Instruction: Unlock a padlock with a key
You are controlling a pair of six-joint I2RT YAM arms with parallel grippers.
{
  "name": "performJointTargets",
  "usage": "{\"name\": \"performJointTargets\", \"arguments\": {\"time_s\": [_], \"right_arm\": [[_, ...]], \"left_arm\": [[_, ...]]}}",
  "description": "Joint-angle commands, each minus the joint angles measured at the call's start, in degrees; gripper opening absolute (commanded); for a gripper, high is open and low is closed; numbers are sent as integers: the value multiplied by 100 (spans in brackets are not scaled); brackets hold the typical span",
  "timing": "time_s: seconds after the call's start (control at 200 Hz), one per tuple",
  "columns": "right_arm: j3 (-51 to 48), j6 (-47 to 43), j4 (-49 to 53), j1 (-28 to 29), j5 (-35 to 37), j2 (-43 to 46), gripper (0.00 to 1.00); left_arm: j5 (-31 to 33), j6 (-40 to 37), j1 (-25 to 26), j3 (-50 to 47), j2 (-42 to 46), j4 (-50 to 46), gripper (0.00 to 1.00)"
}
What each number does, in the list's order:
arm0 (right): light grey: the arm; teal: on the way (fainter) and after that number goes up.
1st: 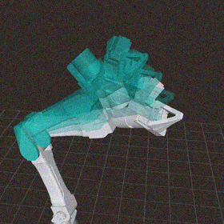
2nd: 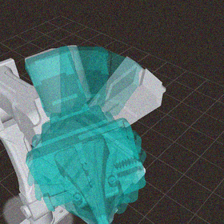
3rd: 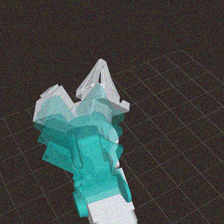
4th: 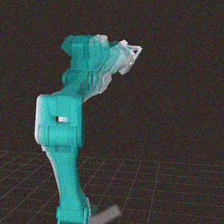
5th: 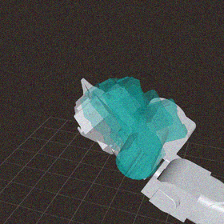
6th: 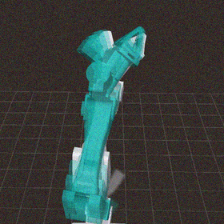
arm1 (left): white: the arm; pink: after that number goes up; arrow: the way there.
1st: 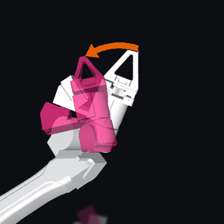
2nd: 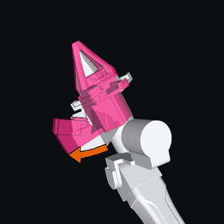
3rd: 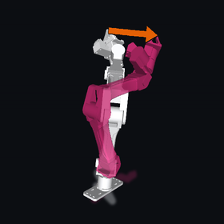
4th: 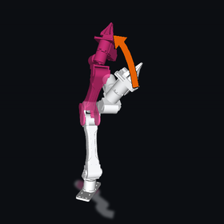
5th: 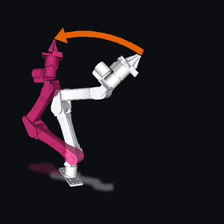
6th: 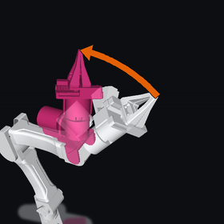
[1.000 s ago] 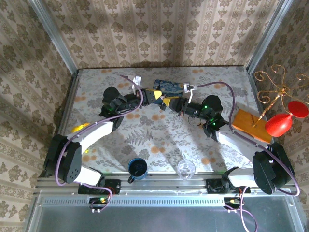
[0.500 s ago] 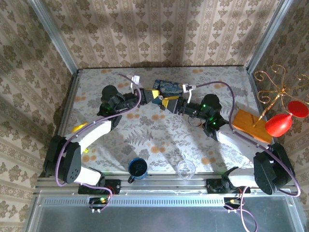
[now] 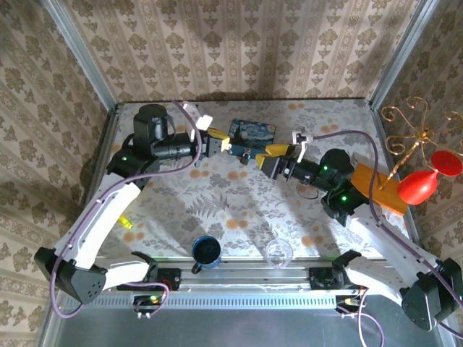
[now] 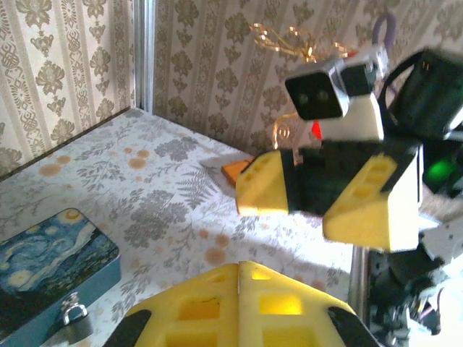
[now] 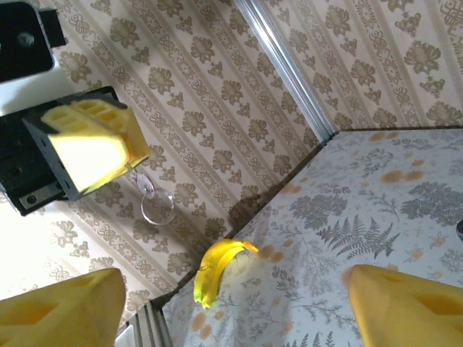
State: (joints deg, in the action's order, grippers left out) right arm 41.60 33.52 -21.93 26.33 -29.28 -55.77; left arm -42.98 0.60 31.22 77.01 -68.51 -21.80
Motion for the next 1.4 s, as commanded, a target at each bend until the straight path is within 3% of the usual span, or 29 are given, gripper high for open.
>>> {"name": "performJointTargets", "arguments": {"time_s": [0.0, 0.315, 0.42, 0.535, 0.755, 1.396], "right_arm": [[-91, -410, 303, 61, 10, 207, 86], [310, -1056, 592, 615, -67, 193, 88], [554, -1206, 739, 761, -33, 0, 82], [647, -1209, 526, 828, -130, -198, 74], [703, -1027, -56, 951, -275, -475, 76], [1087, -1048, -227, 1191, -425, -971, 54]], "left_arm": [[-91, -984, 73, 112, 35, -953, 0], [-1122, -1124, 235, 161, -40, -858, 0], [-1302, -941, 234, 37, -7, -561, 0], [-1377, -670, 226, -100, -18, -197, 0], [-1516, -115, 227, -343, -48, 497, 0], [-1573, 113, 218, -521, 48, 776, 0]]}}
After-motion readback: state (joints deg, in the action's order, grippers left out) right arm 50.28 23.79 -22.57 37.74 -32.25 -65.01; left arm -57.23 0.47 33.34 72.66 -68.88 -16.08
